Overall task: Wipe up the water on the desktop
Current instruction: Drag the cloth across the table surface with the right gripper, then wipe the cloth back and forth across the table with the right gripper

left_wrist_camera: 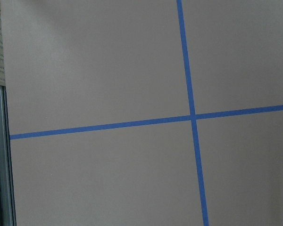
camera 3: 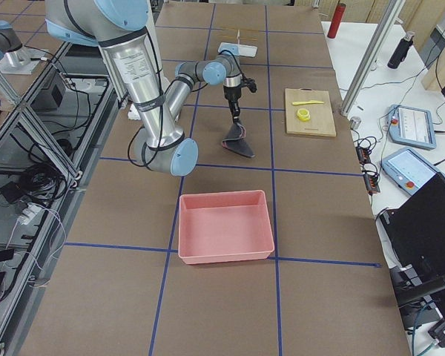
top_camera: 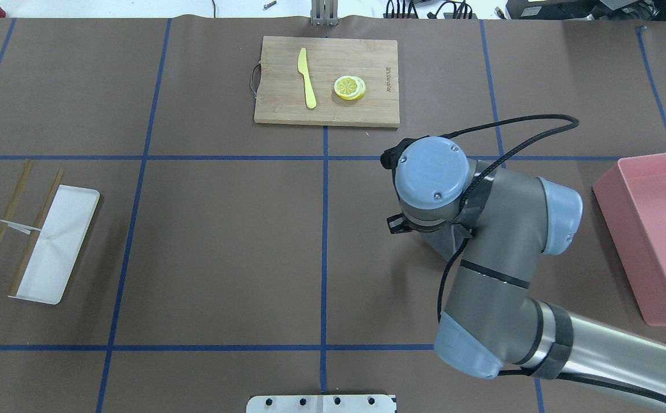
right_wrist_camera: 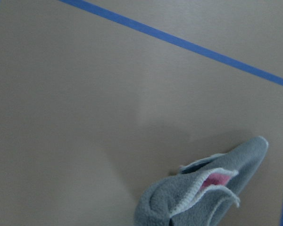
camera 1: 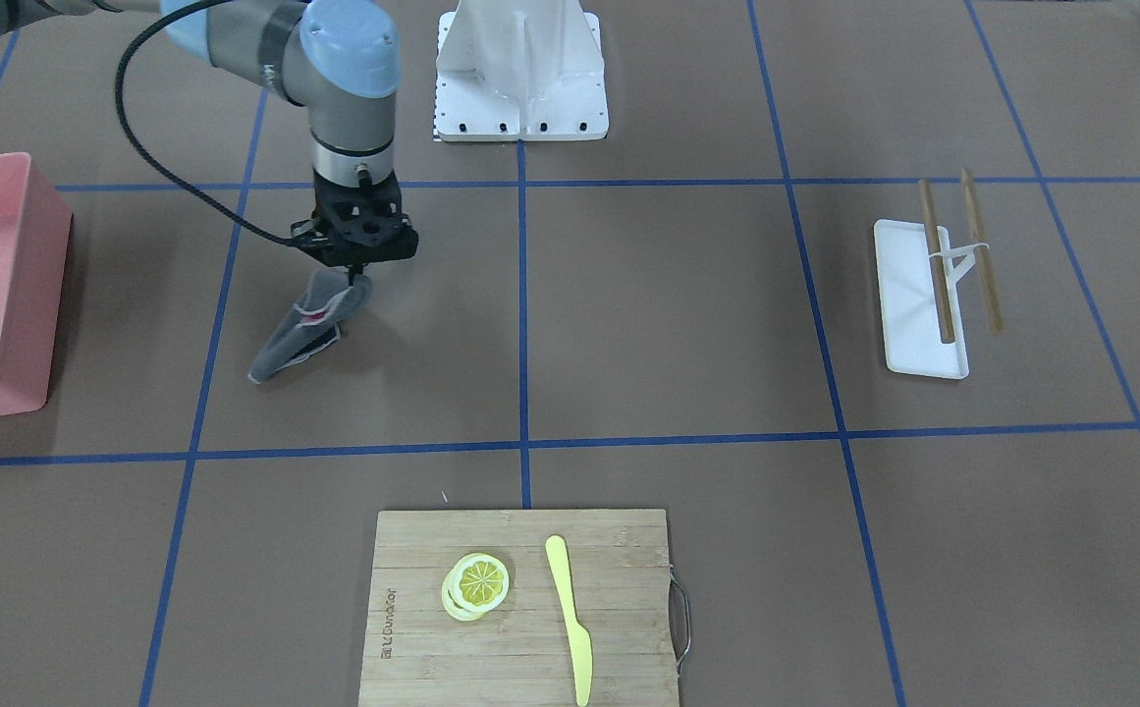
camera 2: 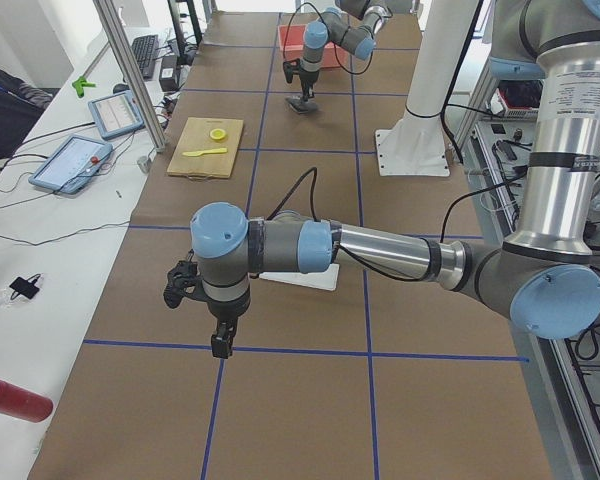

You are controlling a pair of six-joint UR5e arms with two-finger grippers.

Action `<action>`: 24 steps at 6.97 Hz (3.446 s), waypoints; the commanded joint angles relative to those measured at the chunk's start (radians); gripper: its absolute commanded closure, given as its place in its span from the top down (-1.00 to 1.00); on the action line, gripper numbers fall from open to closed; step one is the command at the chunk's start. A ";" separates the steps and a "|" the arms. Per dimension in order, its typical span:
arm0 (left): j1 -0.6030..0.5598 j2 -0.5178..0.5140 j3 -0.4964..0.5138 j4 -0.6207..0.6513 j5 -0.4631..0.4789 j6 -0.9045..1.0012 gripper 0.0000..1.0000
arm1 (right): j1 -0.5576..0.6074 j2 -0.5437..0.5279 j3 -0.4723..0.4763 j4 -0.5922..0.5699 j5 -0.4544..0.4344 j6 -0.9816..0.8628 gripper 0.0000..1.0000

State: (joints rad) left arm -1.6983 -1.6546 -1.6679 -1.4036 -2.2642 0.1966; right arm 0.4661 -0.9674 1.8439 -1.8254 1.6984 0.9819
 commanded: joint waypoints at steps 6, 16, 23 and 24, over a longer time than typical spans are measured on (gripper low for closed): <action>-0.001 0.006 -0.006 0.002 -0.005 0.000 0.98 | -0.139 0.047 -0.051 0.247 -0.125 0.245 -1.00; 0.002 0.133 -0.078 -0.126 -0.054 -0.256 0.98 | 0.241 -0.729 0.206 0.432 0.053 -0.430 -1.00; 0.005 0.122 -0.078 -0.123 -0.054 -0.256 0.98 | -0.135 0.246 -0.157 0.136 -0.080 0.325 -1.00; 0.005 0.124 -0.078 -0.123 -0.054 -0.256 0.98 | -0.135 0.260 -0.176 0.205 -0.082 0.346 -1.00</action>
State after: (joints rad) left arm -1.6938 -1.5316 -1.7454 -1.5263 -2.3179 -0.0598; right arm 0.3421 -0.7597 1.7105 -1.6840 1.6298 1.2814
